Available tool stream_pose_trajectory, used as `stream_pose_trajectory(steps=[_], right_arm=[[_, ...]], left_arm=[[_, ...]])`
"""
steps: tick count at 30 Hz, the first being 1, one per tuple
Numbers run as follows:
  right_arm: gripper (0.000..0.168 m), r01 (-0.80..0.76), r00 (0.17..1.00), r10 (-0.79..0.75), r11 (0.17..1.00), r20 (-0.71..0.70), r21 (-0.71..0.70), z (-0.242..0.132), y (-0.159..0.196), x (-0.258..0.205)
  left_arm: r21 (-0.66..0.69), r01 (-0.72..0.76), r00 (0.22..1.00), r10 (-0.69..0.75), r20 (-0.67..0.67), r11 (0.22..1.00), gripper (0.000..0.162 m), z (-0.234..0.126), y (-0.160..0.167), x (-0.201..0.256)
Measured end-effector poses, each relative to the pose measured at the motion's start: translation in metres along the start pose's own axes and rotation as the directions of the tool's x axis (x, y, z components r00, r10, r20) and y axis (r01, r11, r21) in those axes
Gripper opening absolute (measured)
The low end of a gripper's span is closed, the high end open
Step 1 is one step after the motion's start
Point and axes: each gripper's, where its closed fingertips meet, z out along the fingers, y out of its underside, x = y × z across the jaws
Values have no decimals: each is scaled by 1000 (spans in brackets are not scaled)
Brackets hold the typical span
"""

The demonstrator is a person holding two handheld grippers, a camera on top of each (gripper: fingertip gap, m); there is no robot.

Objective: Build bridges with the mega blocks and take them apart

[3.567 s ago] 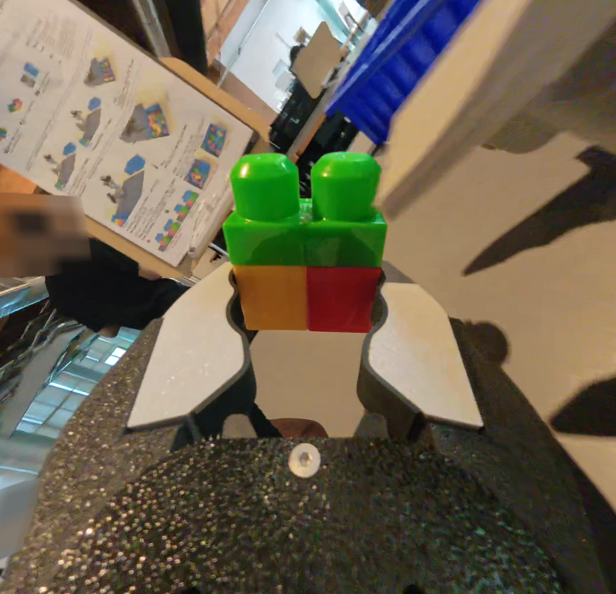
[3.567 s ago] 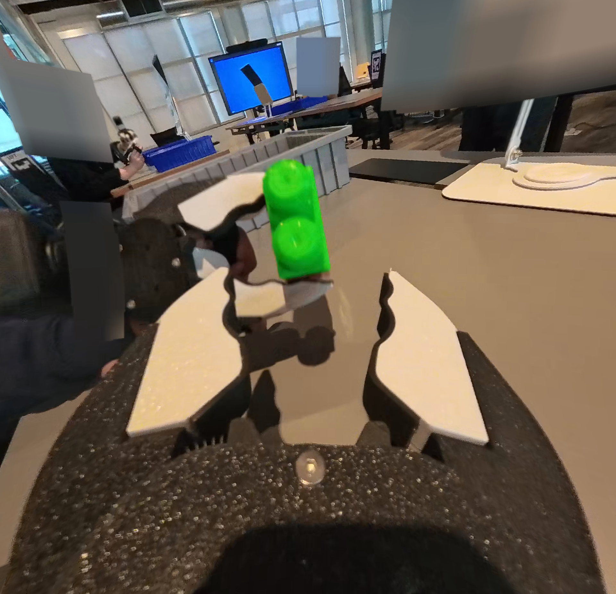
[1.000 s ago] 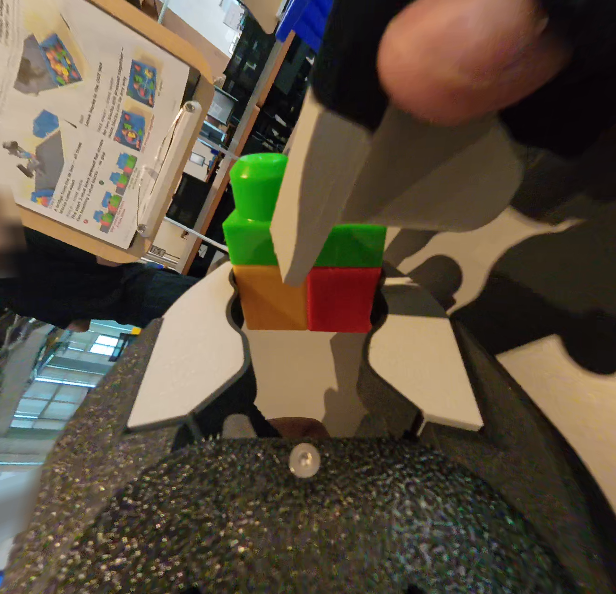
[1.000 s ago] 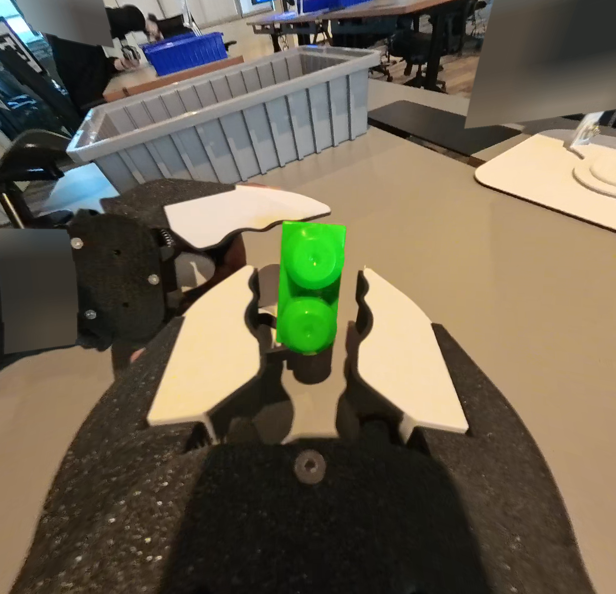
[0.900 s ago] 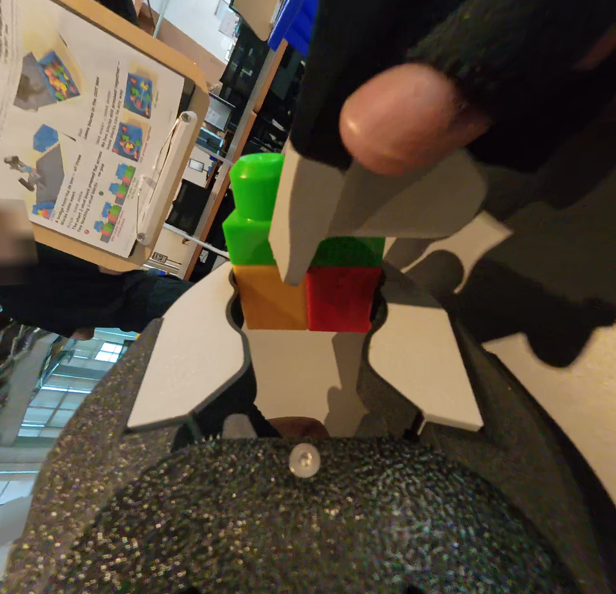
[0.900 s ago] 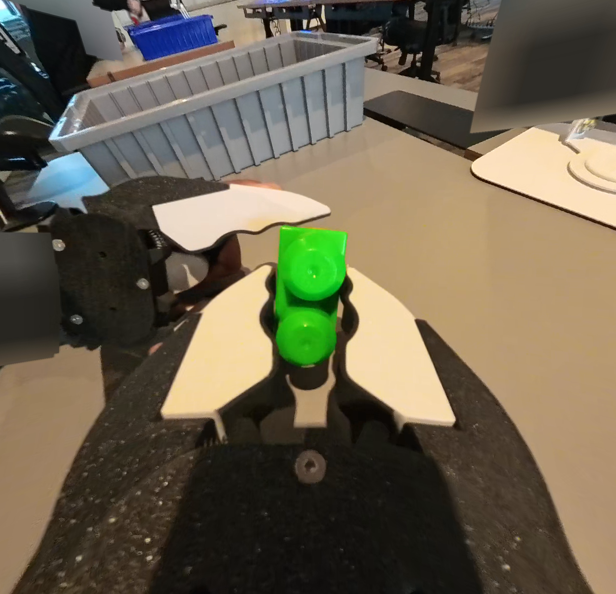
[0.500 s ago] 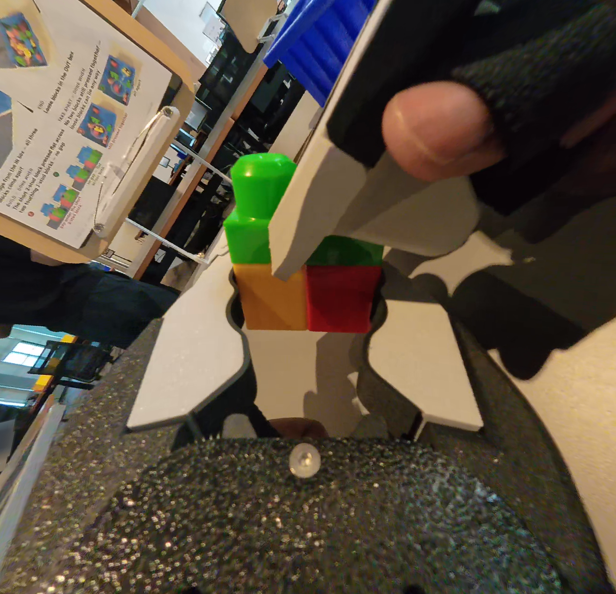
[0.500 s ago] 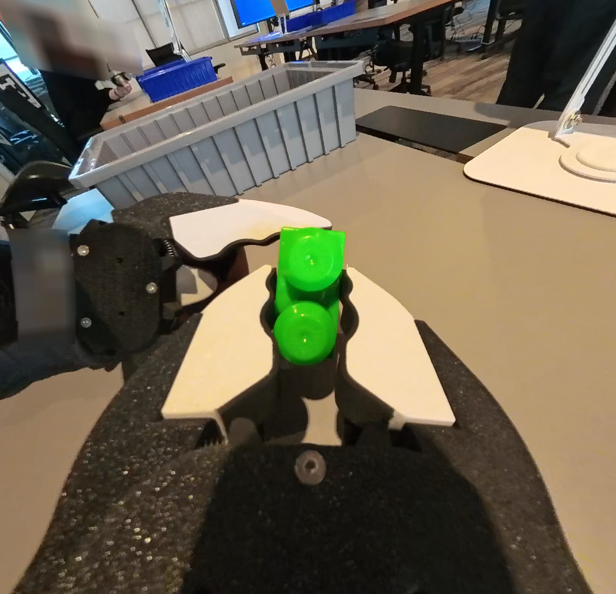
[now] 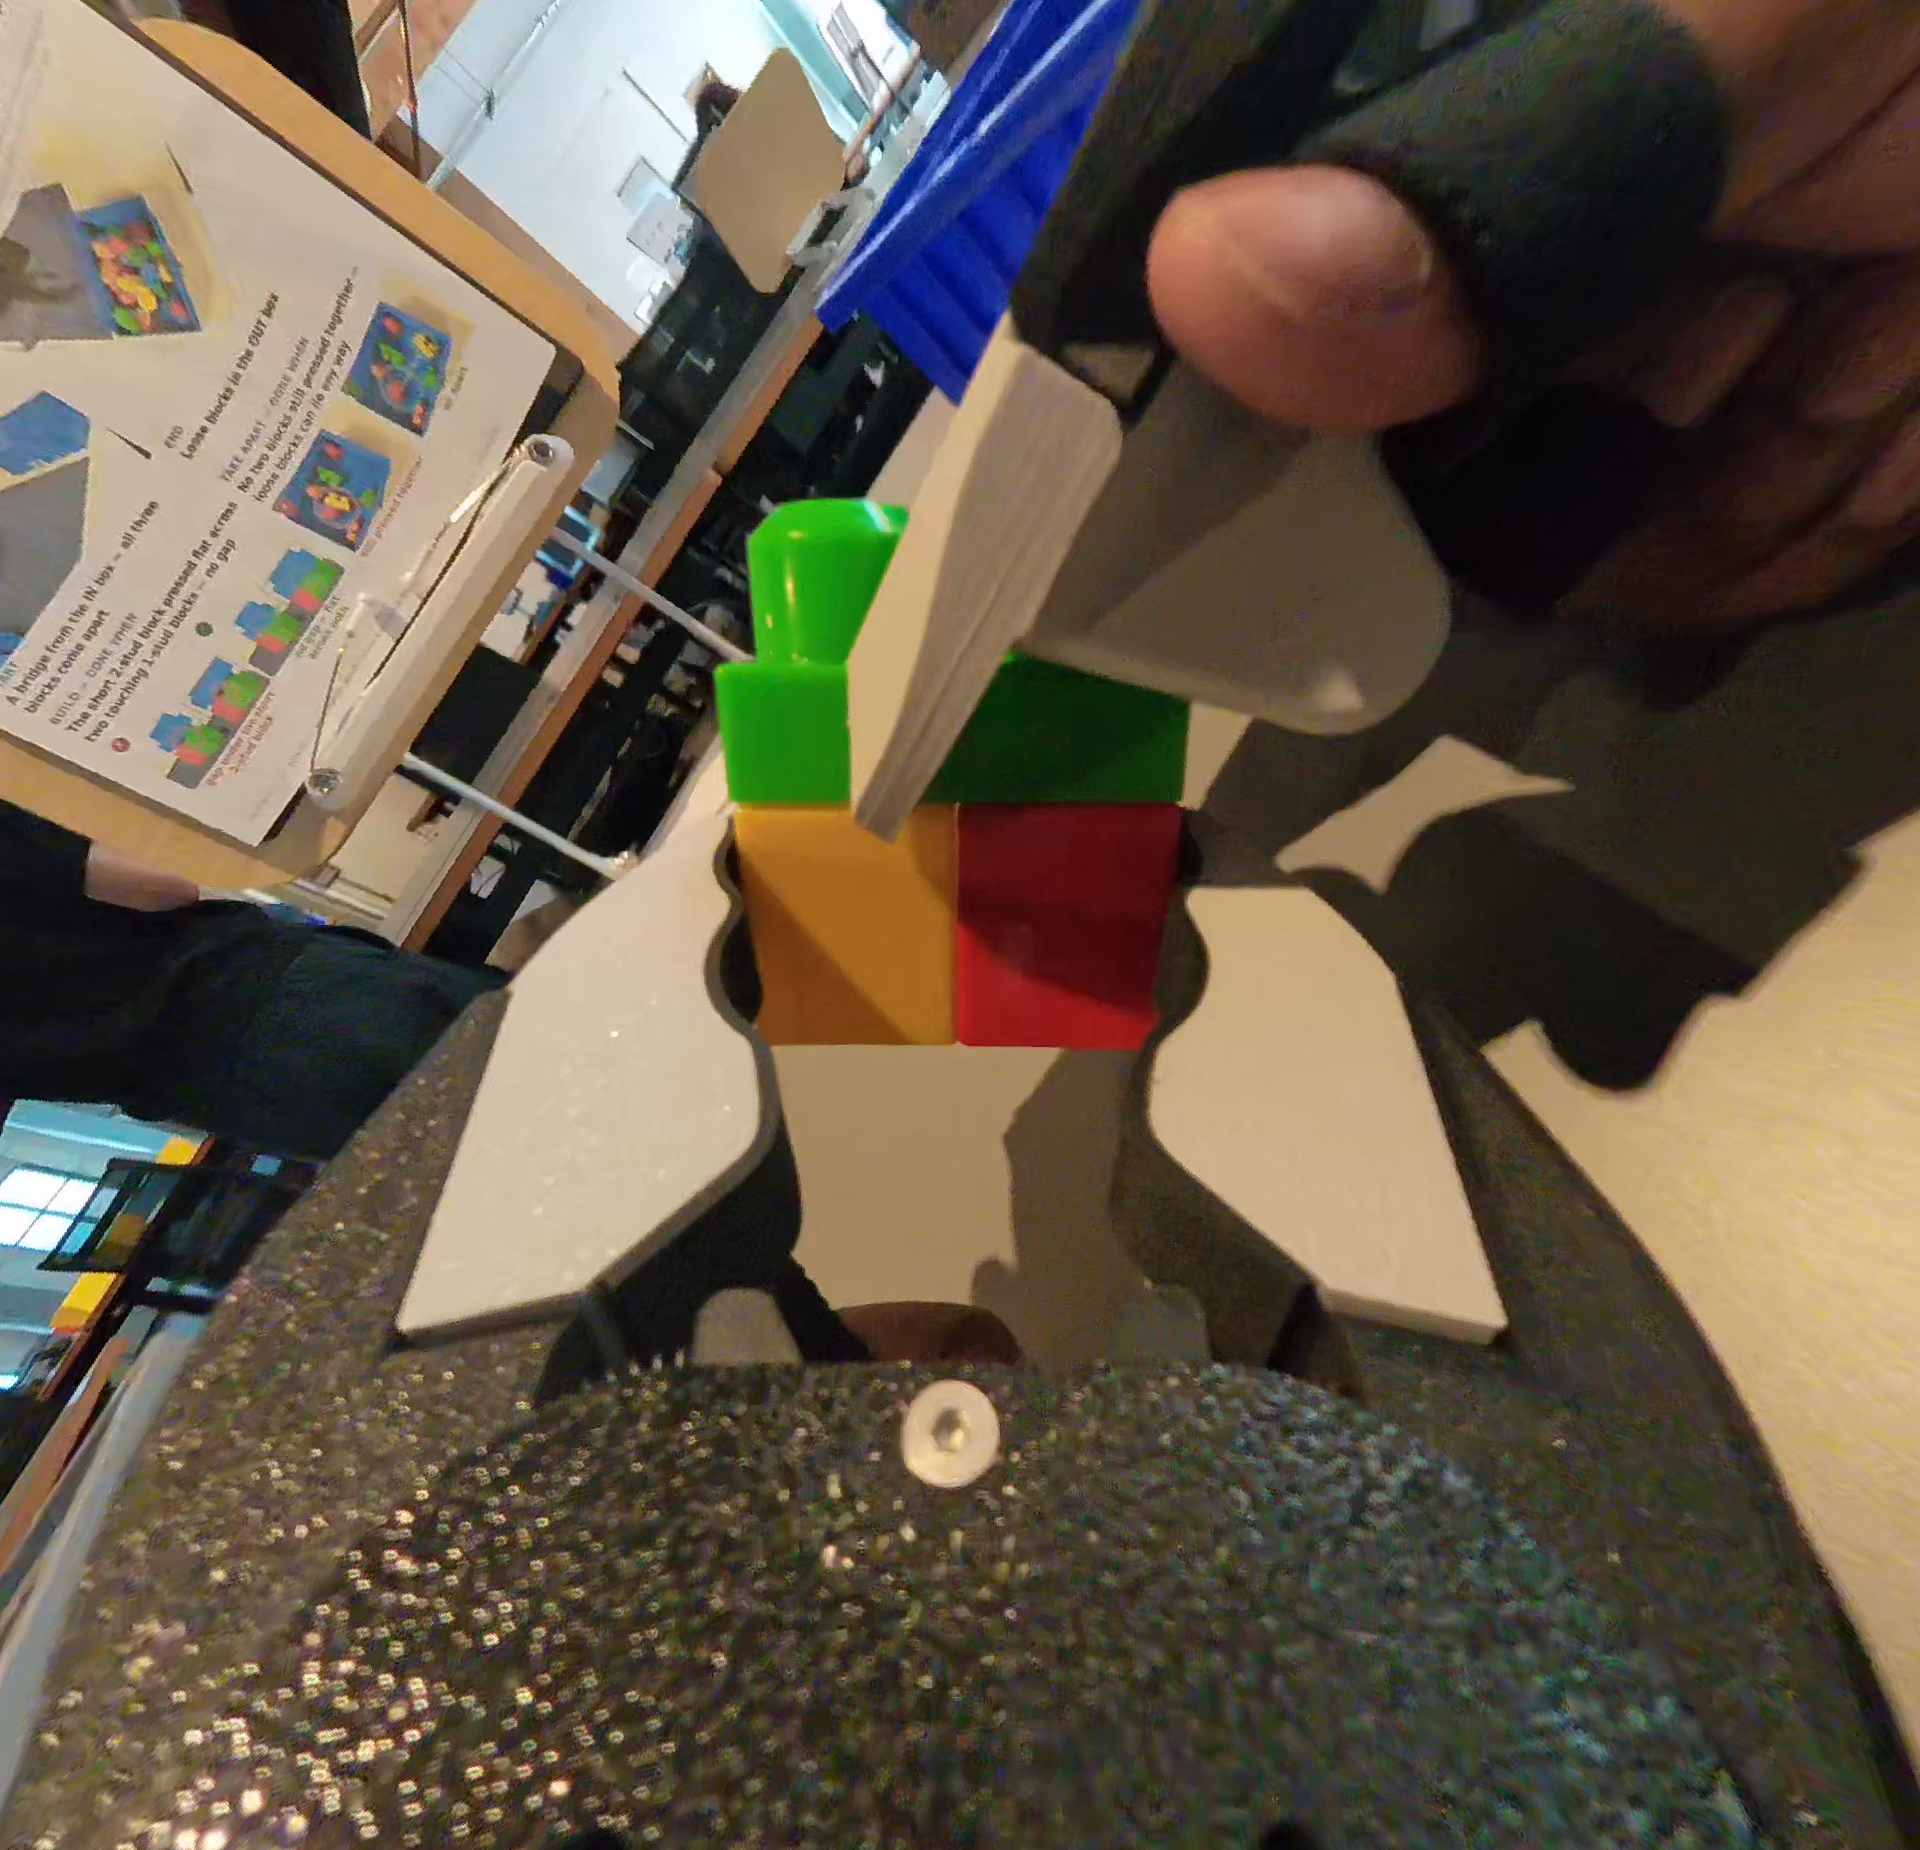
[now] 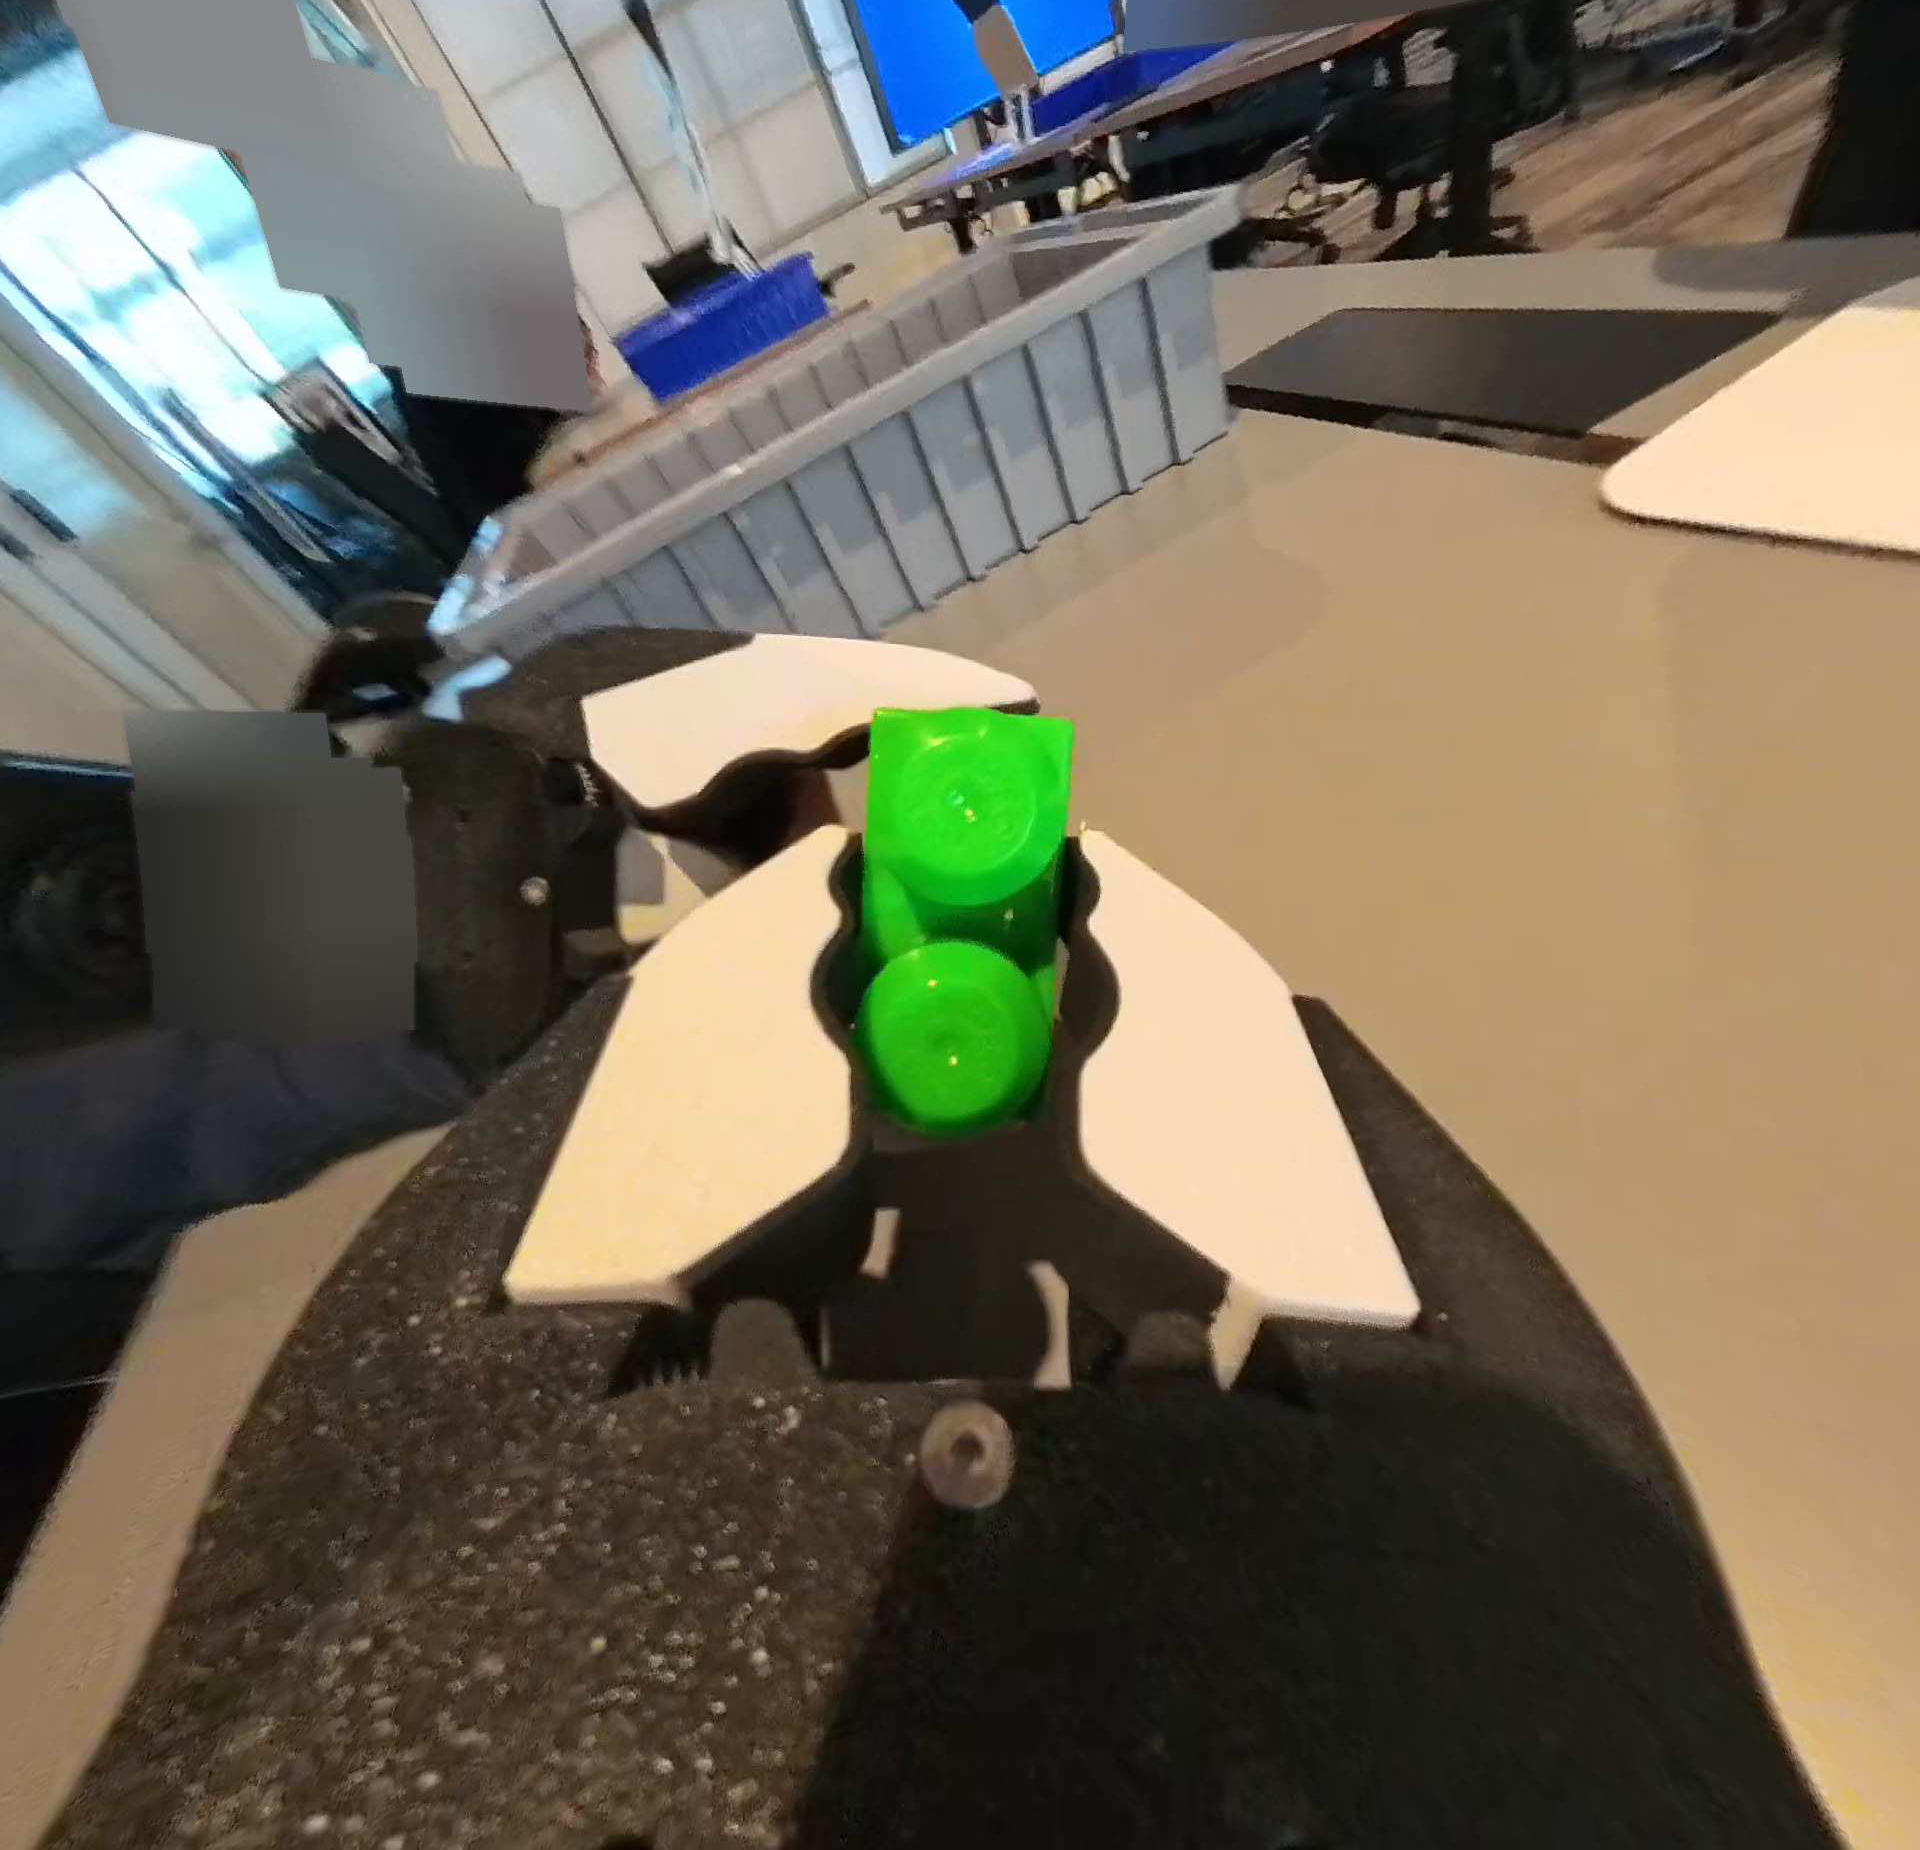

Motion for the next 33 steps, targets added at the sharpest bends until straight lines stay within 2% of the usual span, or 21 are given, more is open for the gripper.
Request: stream_pose_trajectory(steps=[3, 6, 8, 12, 16, 20, 27, 33], right_arm=[[36, 167, 976, -174, 984, -127, -65, 3, 5, 3], [37, 269, 935, -285, 958, -210, -100, 3, 3, 2], [37, 259, 939, -272, 962, -209, -86, 3, 2, 1], [36, 72, 995, -73, 997, -74, -20, 2, 4, 2], [36, 18, 999, -18, 1000, -40, -2, 3, 1, 2], [36, 93, 990, -92, 996, -108, 5, 5, 0, 4], [36, 274, 927, -268, 962, -263, -13, 7, -2, 3], [36, 297, 914, -282, 955, -293, 7, 4, -5, 1]], left_arm=[[-67, -36, 999, 38, 27, 997, 75, 2, 8, -1], [-99, -50, 997, 55, 52, 994, 74, 2, 9, -4], [-92, -43, 998, 47, 47, 995, 74, 1, 8, -4], [-76, -29, 999, 30, 13, 997, 75, 1, 7, 1], [-55, 14, 1000, -14, -8, 998, 75, 1, 6, 1], [-70, 68, 997, -70, -30, 995, 75, 2, 9, 1], [-108, 110, 993, -114, -26, 988, 75, 3, 13, 2], [-101, 152, 987, -156, -35, 983, 75, 3, 8, 4]])
